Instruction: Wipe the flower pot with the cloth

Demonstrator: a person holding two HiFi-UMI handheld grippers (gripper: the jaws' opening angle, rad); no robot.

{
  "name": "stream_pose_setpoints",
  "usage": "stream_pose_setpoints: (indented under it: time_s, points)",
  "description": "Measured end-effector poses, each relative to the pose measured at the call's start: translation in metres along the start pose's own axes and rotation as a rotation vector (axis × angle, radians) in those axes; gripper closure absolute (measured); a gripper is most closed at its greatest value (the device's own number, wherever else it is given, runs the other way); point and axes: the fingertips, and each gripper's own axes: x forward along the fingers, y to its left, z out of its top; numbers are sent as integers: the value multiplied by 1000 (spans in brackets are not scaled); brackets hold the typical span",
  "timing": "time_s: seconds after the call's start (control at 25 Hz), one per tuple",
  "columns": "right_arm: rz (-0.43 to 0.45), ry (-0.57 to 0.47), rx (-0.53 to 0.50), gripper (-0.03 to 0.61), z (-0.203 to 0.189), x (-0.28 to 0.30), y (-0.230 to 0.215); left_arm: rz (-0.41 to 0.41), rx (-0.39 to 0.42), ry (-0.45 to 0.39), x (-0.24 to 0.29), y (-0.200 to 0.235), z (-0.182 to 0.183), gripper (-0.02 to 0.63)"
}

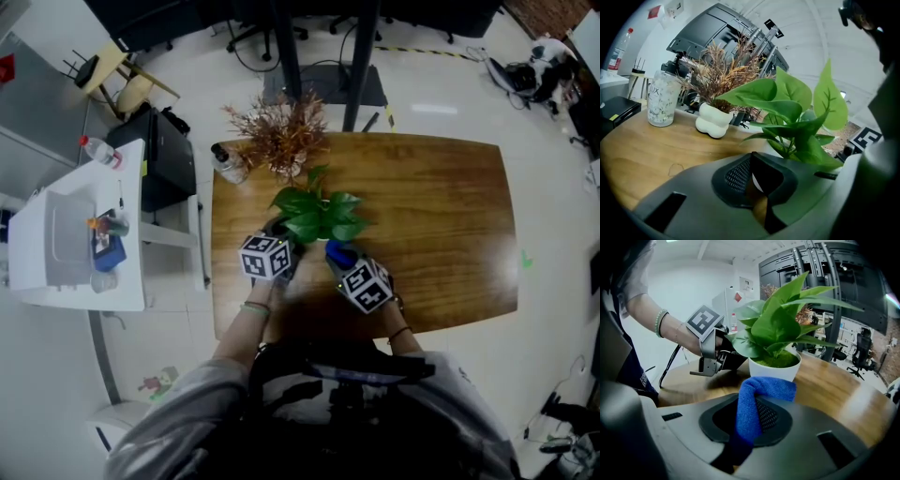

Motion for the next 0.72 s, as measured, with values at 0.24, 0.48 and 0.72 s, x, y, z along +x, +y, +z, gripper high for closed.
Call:
stream_pose_setpoints:
  time_s: [0.24,0.48,0.72]
  points:
    - [-59,-63,167,523,-7,-20,-13,-11,41,25,-6,-8,-6,607]
    - [-128,-161,372,523,-15,-62,-16,-8,75,15,-42,-21,-11,607]
    - [-168,-257,481,523,0,-88,-16,-13,101,-20,-83,-46,-6,607]
